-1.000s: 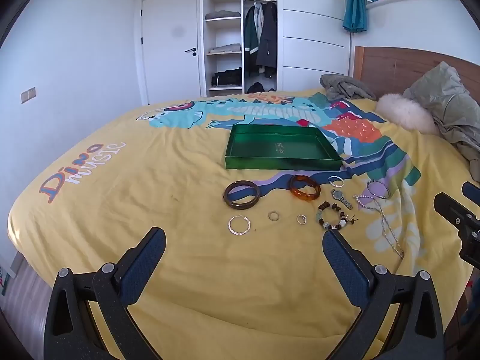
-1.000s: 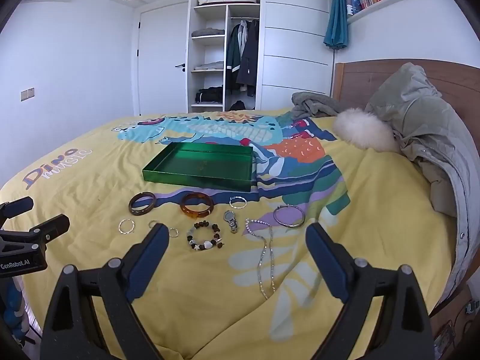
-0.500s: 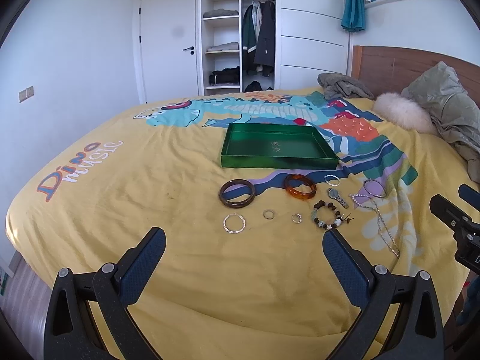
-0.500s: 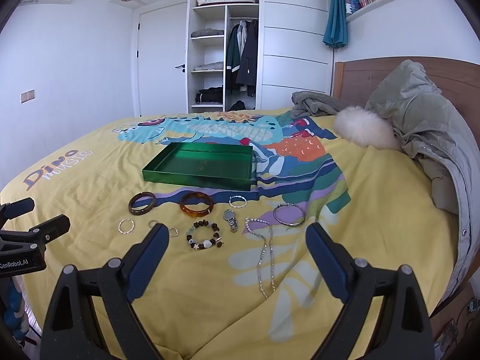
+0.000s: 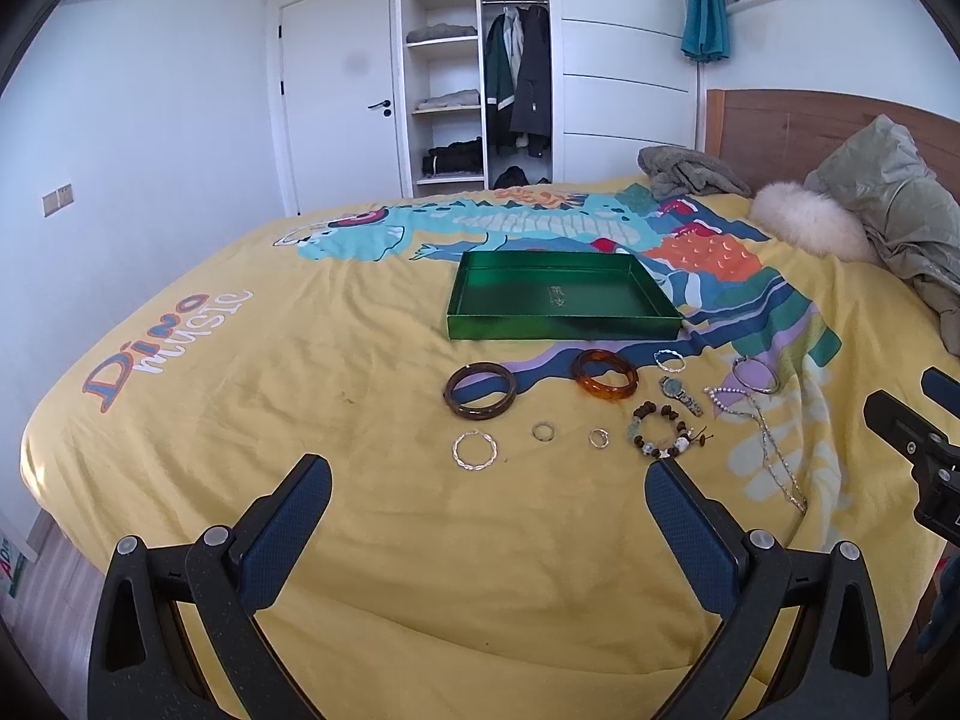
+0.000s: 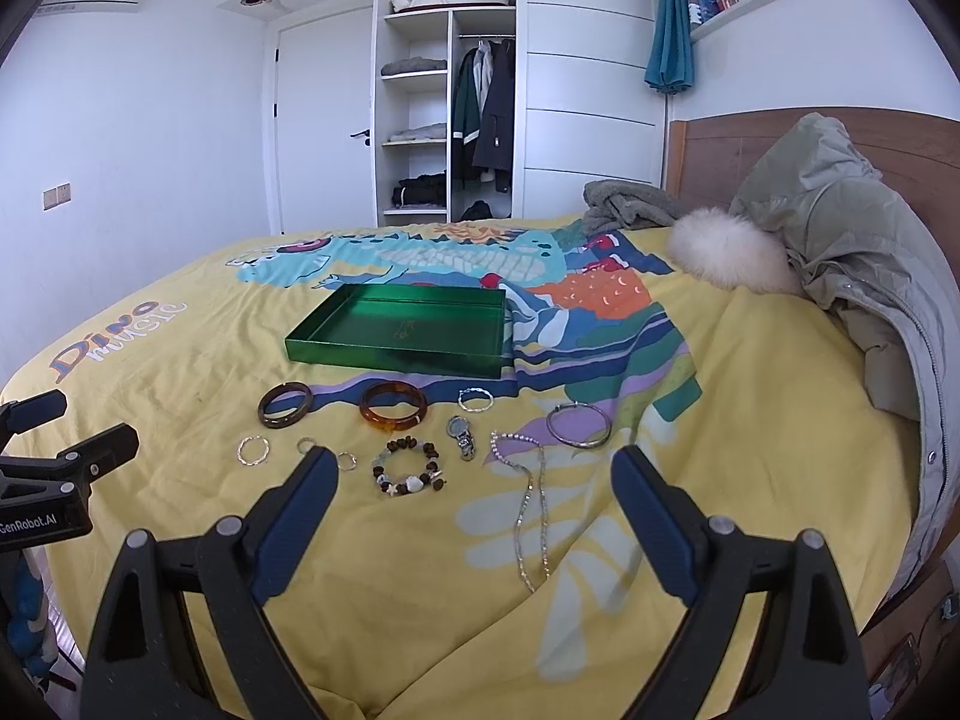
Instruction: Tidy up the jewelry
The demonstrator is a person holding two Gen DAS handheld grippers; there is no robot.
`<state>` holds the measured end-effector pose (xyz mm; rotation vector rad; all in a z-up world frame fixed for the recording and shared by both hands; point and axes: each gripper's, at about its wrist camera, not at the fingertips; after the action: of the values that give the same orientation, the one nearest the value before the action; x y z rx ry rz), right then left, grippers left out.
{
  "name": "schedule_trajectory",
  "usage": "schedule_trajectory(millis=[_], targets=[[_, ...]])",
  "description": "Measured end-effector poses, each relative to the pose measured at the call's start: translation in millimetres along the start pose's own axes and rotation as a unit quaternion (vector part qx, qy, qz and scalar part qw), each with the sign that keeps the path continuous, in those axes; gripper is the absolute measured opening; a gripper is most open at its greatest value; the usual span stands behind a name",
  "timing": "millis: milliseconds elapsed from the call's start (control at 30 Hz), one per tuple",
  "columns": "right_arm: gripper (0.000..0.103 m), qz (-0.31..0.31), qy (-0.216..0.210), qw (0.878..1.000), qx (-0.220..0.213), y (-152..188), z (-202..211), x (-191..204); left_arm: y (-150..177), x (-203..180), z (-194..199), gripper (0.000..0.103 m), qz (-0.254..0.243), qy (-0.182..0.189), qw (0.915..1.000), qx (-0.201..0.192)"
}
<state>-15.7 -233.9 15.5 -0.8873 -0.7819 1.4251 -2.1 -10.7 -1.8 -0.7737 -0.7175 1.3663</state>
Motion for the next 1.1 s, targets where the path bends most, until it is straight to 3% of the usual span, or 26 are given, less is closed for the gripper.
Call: schedule_trajectory(millis=[233, 567, 733, 900, 1000, 1067, 1100], targets=[[0.093, 0.001, -0.001, 1.000, 0.003, 5.1, -2.1, -1.6, 1.2, 6.8, -0.8, 0.103, 0.005, -0.003, 1.0000, -0.001], [0.093, -0.019, 0.002, 1.000, 0.015, 11.5, -9.5, -30.2, 9.1, 20.8, -18.7, 0.103, 0.028, 0.021, 0.9985, 0.042], [0.092, -0.027, -0.010, 0.999, 0.027, 17.3, -20.3, -42.1, 6.4, 6.7, -30.4, 0.102, 0.014, 0.052, 0.9969, 0.057], [0.089, -0.026, -0.039, 0.998, 0.050, 22.5, -37.9, -49.3, 3.4, -14.8, -51.4, 0.086, -0.001, 0.112, 0.9898, 0.089], [0.079, -0.018, -0.061, 0.996, 0.067, 25.0, -53.3, -50.0, 1.0, -26.7, -66.7, 0.079, -0.004, 0.145, 0.9834, 0.109], [0.058, -0.022, -0.078, 0.993, 0.082, 26.8, -65.0, -52.9, -0.7, -33.8, -78.2, 0.074, -0.003, 0.164, 0.9787, 0.124], [0.053, -0.024, -0.085, 0.992, 0.090, 27.5, -71.9, -53.8, -1.3, -37.1, -83.9, 0.072, -0.003, 0.171, 0.9766, 0.131]])
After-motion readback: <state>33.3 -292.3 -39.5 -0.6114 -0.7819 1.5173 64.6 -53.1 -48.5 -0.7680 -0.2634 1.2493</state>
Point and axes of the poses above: each gripper's, at about its wrist camera, not at the fingertips, and z roughly against the way its jaws point, x to its left, y to its underside, and after that the axes turned 4 degrees about y, right-handed
